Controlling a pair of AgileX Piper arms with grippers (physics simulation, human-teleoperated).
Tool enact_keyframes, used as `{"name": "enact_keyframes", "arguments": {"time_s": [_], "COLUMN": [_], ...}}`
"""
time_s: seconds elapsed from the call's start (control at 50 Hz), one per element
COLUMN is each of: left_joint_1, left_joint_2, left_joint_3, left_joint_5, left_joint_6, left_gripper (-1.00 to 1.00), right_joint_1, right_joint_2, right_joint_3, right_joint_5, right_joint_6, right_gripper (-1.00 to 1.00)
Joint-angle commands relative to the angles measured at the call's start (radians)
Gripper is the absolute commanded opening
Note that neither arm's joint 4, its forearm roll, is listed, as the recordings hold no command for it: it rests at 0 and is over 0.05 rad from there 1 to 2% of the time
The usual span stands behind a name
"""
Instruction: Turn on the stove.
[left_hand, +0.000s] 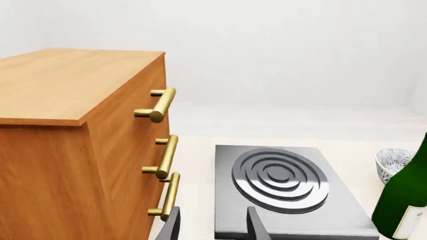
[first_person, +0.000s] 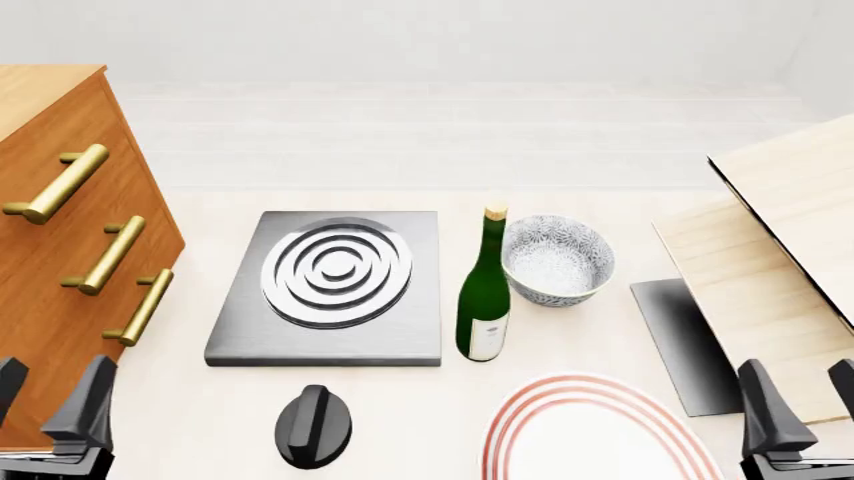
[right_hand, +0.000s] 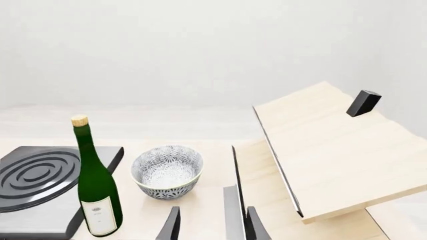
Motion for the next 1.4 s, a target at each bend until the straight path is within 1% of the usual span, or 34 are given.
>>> {"name": "enact_keyframes", "arguments": {"time_s": [0.02, 0.04, 0.1, 0.2, 0.28, 0.3, 0.36, 0.38, 0.42, 0.44, 0.46, 0.5, 0.52, 0.54, 0.56, 0.58, 0.62, 0.64, 0.66, 0.7, 0.74, 0.78, 0.8, 0.84, 0.86, 0.9, 0.96, 1.0, 1.02, 1.04, 1.14, 1.2, 1.28, 1.4], "left_joint_1": [-0.118, -0.098, -0.131, -0.151, -0.218, -0.229, -0.26, -0.258, -0.284, -0.301, -0.327, -0.332, -0.341, -0.357, -0.382, -0.404, -0.438, -0.438, -0.437, -0.478, -0.512, -0.538, -0.562, -0.568, -0.566, -0.568, -0.587, -0.587, -0.585, -0.592, -0.58, -0.607, -0.601, -0.593], "left_joint_2": [-0.041, -0.041, -0.041, -0.041, -0.042, -0.041, -0.041, -0.04, -0.024, -0.008, 0.043, 0.061, 0.09, 0.084, 0.098, 0.177, 0.247, 0.248, 0.306, 0.388, 0.496, 0.569, 0.629, 0.65, 0.718, 0.744, 0.845, 0.875, 0.92, 0.955, 1.051, 1.104, 1.16, 1.253], "left_joint_3": [-0.076, -0.074, -0.066, -0.072, -0.165, -0.184, -0.249, -0.267, -0.282, -0.296, -0.304, -0.304, -0.316, -0.318, -0.311, -0.306, -0.325, -0.325, -0.341, -0.34, -0.348, -0.352, -0.355, -0.361, -0.377, -0.377, -0.391, -0.391, -0.392, -0.394, -0.403, -0.402, -0.392, -0.372], "left_joint_5": [0.096, 0.106, 0.095, 0.104, 0.208, 0.236, 0.29, 0.309, 0.328, 0.332, 0.321, 0.311, 0.303, 0.292, 0.268, 0.235, 0.205, 0.204, 0.182, 0.135, 0.094, 0.057, 0.03, 0.024, 0.013, -0.005, -0.045, -0.055, -0.071, -0.083, -0.125, -0.136, -0.179, -0.249], "left_joint_6": [-0.026, -0.034, -0.016, -0.032, -0.056, -0.029, -0.015, 0.007, -0.032, -0.025, 0.002, 0.008, 0.028, 0.076, 0.173, 0.154, 0.08, 0.08, 0.036, 0.05, 0.026, 0.056, 0.043, 0.027, -0.038, -0.052, -0.009, 0.006, 0.045, 0.056, 0.021, -0.007, 0.016, 0.008], "left_gripper": [1.0, 1.0, 1.0, 1.0, 1.0, 1.0, 1.0, 1.0, 1.0, 1.0, 1.0, 1.0, 1.0, 1.0, 1.0, 1.0, 1.0, 1.0, 1.0, 1.0, 1.0, 1.0, 1.0, 1.0, 1.0, 1.0, 1.0, 1.0, 1.0, 1.0, 1.0, 1.0, 1.0, 1.0], "right_joint_1": [-0.01, -0.01, -0.012, 0.005, 0.014, 0.014, 0.015, 0.017, 0.02, 0.021, 0.019, 0.018, 0.017, 0.018, 0.021, 0.028, 0.039, 0.039, 0.042, 0.041, 0.043, 0.048, 0.052, 0.053, 0.055, 0.054, 0.051, 0.048, 0.045, 0.047, 0.044, 0.036, 0.043, 0.043], "right_joint_2": [-0.001, -0.001, 0.0, 0.0, -0.001, -0.001, -0.001, 0.001, 0.001, 0.001, -0.001, -0.001, -0.001, -0.001, -0.001, -0.001, -0.001, -0.001, -0.001, -0.001, -0.001, -0.001, -0.001, -0.001, -0.001, -0.001, -0.001, -0.001, -0.001, -0.001, 0.0, 0.002, 0.007, 0.005], "right_joint_3": [-0.005, -0.005, -0.007, -0.023, -0.014, -0.017, -0.02, -0.022, -0.023, -0.025, -0.019, -0.015, -0.016, -0.015, -0.015, -0.015, -0.01, -0.01, -0.01, -0.009, -0.011, -0.008, -0.01, -0.01, -0.008, -0.005, -0.004, -0.005, -0.004, -0.002, -0.001, 0.0, 0.001, -0.001], "right_joint_5": [-0.005, 0.0, 0.005, -0.003, 0.0, 0.001, 0.001, -0.001, 0.0, 0.004, 0.001, -0.002, -0.001, 0.0, 0.0, -0.001, -0.003, -0.003, -0.002, -0.003, -0.002, -0.005, -0.003, -0.003, -0.003, -0.006, -0.004, -0.003, -0.001, 0.002, 0.006, 0.009, 0.009, 0.015], "right_joint_6": [-0.026, -0.018, -0.019, -0.028, -0.035, -0.034, -0.031, -0.033, -0.036, -0.038, -0.038, -0.037, -0.035, -0.036, -0.037, -0.042, -0.047, -0.047, -0.05, -0.049, -0.051, -0.054, -0.061, -0.062, -0.06, -0.061, -0.059, -0.06, -0.064, -0.068, -0.061, -0.062, -0.069, -0.068], "right_gripper": [1.0, 1.0, 1.0, 1.0, 1.0, 1.0, 1.0, 1.0, 1.0, 1.0, 1.0, 1.0, 1.0, 1.0, 1.0, 1.0, 1.0, 1.0, 1.0, 1.0, 1.0, 1.0, 1.0, 1.0, 1.0, 1.0, 1.0, 1.0, 1.0, 1.0, 1.0, 1.0, 1.0, 1.0]}}
